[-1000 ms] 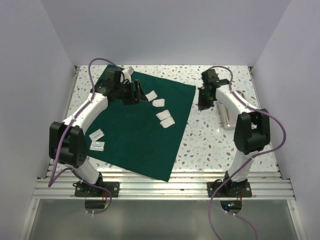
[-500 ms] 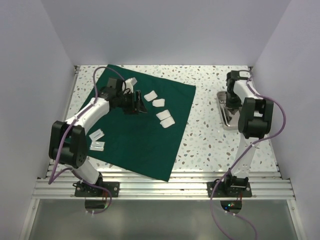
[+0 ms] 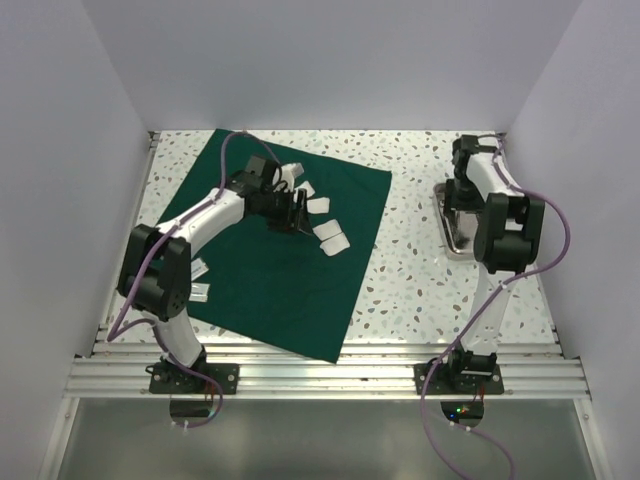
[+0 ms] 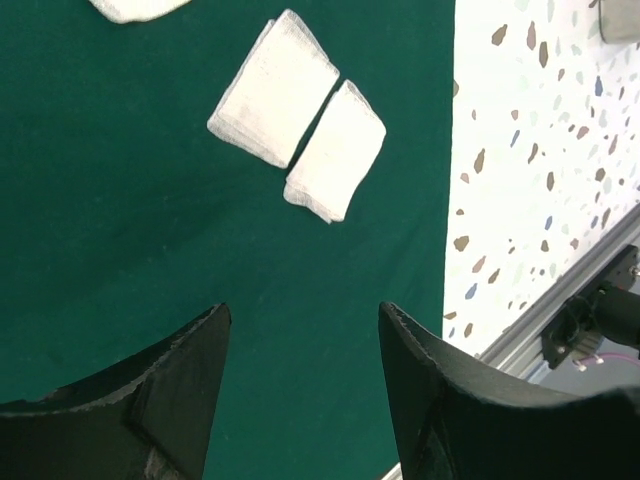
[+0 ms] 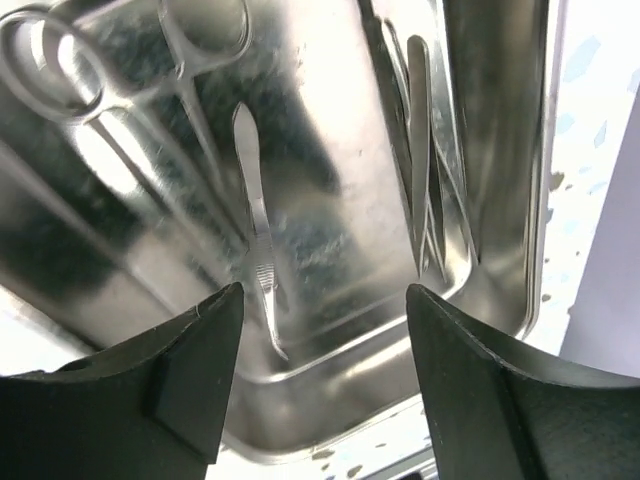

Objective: Prepare the surgical pack

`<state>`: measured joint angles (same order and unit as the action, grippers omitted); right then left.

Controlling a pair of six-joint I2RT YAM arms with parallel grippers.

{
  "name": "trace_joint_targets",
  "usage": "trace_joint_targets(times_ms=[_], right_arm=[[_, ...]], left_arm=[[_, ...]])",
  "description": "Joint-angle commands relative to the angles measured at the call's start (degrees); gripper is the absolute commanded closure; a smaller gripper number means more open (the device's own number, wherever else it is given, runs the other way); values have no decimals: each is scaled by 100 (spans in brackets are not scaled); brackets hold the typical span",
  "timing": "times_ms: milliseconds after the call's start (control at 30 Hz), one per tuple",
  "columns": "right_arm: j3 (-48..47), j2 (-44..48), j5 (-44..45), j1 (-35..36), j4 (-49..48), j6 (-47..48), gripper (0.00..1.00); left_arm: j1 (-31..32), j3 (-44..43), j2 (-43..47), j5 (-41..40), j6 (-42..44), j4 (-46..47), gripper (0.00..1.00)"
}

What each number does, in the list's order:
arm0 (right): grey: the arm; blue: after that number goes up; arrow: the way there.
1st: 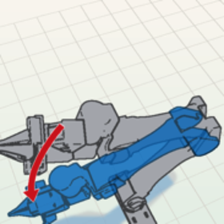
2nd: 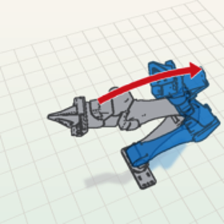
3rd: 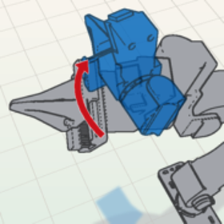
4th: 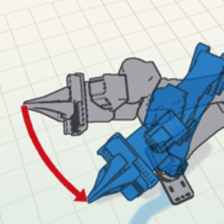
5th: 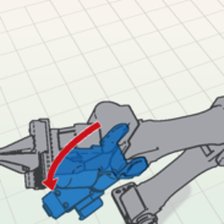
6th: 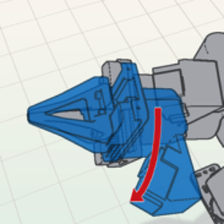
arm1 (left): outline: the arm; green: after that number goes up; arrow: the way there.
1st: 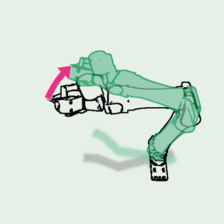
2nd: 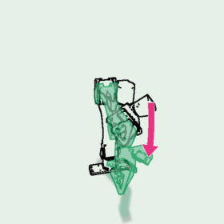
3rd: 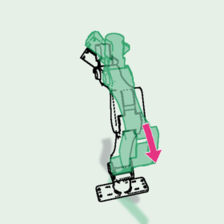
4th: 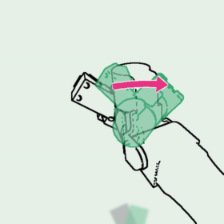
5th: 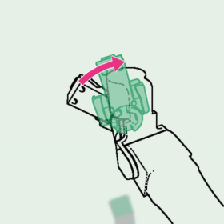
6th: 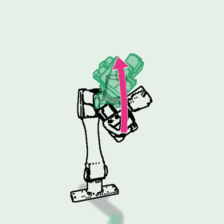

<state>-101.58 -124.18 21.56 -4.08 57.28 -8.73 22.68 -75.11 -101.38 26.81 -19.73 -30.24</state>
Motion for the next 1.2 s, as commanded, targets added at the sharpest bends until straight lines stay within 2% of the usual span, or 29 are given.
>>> trace_joint_targets(times_ms=[0, 200, 233, 267, 300, 400, 633, 733, 800, 1167], right_arm=[[-213, 981, -546, 143, 293, -278, 29], [910, 1967, -2882, 1180, -584, -647, 29], [1086, 2020, -3303, 1303, -812, -795, 29], [1453, 2012, -4152, 1530, -1058, -884, 29], [1596, 1994, -4430, 1628, -1548, -963, 29], [1712, 1661, -5045, 1936, -1974, -1008, 30], [1045, 668, -5487, 2174, -2098, -718, 38], [903, 307, -5610, 2288, -2194, -796, 46], [868, 193, -5645, 2358, -2308, -841, 50], [903, 148, -5136, 2596, -2300, -806, 57]], left_arm=[[149, -407, -180, -298, 276, -140, 36], [228, -697, -654, 16, 127, -140, 44], [237, -750, -716, 113, 57, -114, 44], [237, -820, -812, 210, -83, -70, 45], [237, -864, -856, 272, -154, -52, 46], [237, -1066, -1006, 247, -251, -175, 47], [115, -892, -769, -158, -251, -421, 47], [44, -690, -629, -229, -304, -430, 47], [9, -610, -523, -272, -304, -430, 47], [-184, -188, -233, -237, -216, -413, 46]])
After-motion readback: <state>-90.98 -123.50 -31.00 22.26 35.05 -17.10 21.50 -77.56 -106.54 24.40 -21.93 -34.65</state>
